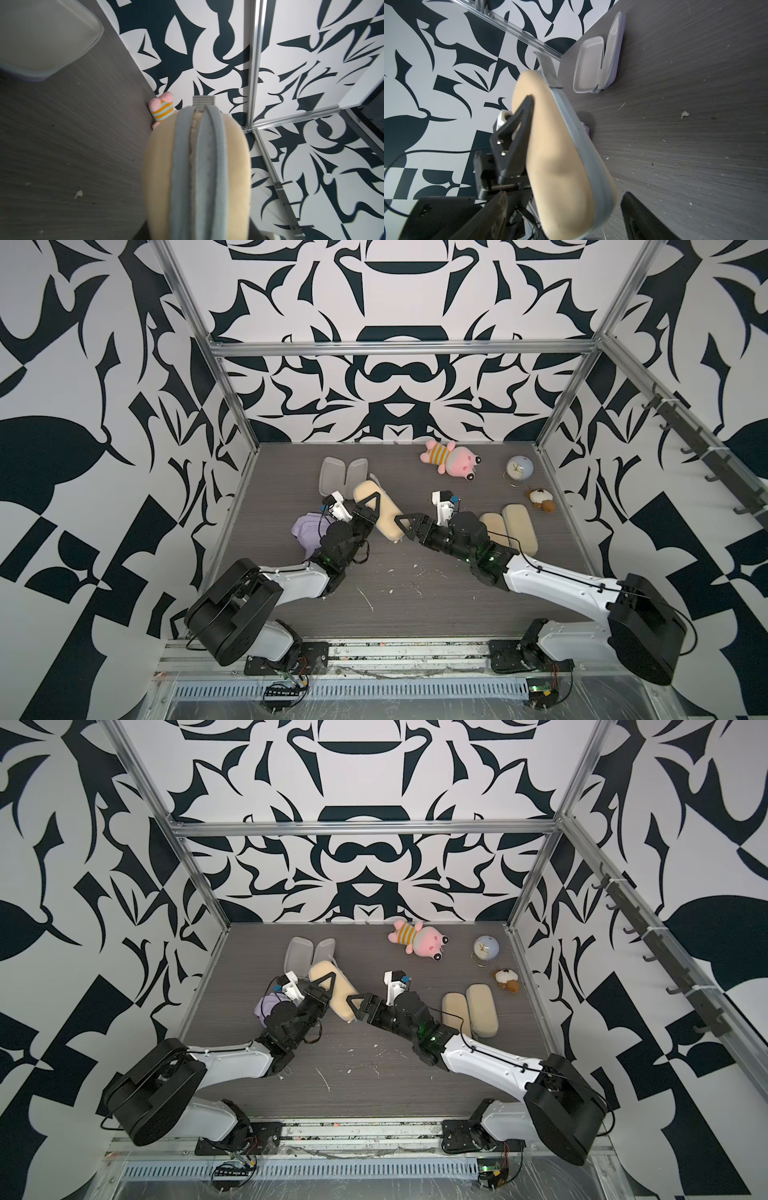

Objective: Put umbrellas into zippered umbrella sleeves
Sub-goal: Zip the zipper on the umbrella sleeve.

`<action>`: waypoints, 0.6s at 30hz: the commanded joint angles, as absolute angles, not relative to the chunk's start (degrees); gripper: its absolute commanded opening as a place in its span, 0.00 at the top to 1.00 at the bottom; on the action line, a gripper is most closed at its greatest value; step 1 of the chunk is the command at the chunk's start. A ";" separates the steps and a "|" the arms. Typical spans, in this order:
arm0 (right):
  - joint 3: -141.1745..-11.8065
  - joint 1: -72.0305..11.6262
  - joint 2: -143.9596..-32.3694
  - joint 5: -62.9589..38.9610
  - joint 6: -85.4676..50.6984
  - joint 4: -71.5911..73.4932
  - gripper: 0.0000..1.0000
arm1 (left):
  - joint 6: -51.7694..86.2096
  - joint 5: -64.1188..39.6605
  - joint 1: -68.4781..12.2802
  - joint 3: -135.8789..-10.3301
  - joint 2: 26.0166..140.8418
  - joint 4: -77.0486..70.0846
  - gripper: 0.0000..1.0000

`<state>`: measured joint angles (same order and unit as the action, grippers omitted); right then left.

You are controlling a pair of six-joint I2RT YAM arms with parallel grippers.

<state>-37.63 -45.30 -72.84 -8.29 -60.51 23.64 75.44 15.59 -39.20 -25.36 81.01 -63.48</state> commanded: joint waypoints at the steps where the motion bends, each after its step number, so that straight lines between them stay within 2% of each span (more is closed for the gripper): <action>1: -39.38 -45.61 -74.34 -8.64 -59.64 21.47 0.14 | 75.10 15.17 -39.29 -27.99 79.85 -68.33 0.90; 5: -38.67 -45.62 -77.05 -10.27 -62.73 32.00 0.16 | 76.68 15.19 -39.65 -28.51 81.59 -70.30 0.88; 10: -38.59 -45.68 -81.40 -11.52 -68.29 52.57 0.25 | 74.54 15.88 -41.20 -31.32 80.99 -65.03 0.65; 11: -38.05 -45.63 -81.77 -10.66 -69.18 56.06 0.29 | 73.62 15.19 -41.31 -31.94 80.27 -63.67 0.59; 15: -36.99 -43.07 -81.45 -11.68 -72.16 58.25 0.75 | 69.74 12.13 -40.91 -31.45 73.83 -53.28 0.38; 16: -36.60 -42.45 -81.16 -12.21 -73.23 58.51 0.79 | 69.27 10.91 -39.99 -30.91 71.26 -50.64 0.35; 18: -36.13 -41.04 -80.35 -14.41 -75.85 58.49 0.80 | 69.23 6.51 -36.69 -28.78 67.21 -46.84 0.27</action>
